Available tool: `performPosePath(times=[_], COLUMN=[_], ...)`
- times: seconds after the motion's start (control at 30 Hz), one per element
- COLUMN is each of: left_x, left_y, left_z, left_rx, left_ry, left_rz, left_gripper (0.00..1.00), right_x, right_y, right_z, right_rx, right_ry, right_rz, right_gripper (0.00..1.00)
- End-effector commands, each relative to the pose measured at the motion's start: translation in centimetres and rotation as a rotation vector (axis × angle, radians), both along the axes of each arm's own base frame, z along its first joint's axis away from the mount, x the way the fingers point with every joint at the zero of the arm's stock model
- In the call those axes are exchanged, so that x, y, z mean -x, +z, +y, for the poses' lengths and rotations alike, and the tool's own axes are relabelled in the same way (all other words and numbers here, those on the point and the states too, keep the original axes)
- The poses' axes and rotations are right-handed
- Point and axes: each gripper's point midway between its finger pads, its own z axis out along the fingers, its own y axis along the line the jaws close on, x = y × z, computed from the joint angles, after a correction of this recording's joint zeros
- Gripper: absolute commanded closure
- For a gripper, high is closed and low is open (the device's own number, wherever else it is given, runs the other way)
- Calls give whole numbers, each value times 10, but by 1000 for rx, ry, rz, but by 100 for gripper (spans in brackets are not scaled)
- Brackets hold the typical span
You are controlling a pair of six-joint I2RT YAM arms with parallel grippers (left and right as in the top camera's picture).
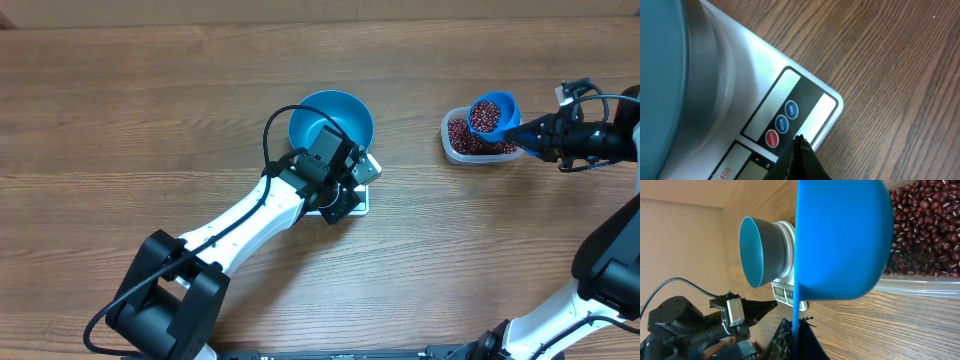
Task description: Scoop item into bowl and weigh 150g on scale
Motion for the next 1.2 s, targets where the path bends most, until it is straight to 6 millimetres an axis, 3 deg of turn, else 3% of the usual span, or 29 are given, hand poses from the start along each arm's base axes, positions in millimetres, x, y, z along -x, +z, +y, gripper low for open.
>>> performPosePath(times=[0.0,0.3,1.17], left_x=[1,2,-7], left_y=[-7,-23,-22], left_z=[5,14,14], left_rx=[-33,-29,-4], left_ry=[-17,-12,-41], left_rz=[-10,-21,-67], left_gripper=[96,96,96], right_x=[-2,-1,-1], right_y=[1,1,1], right_z=[-1,-1,-1], right_rx=[-5,-4,-2], right_ry=[1,1,1], right_rz=[-15,-14,-13], right_gripper=[96,96,96])
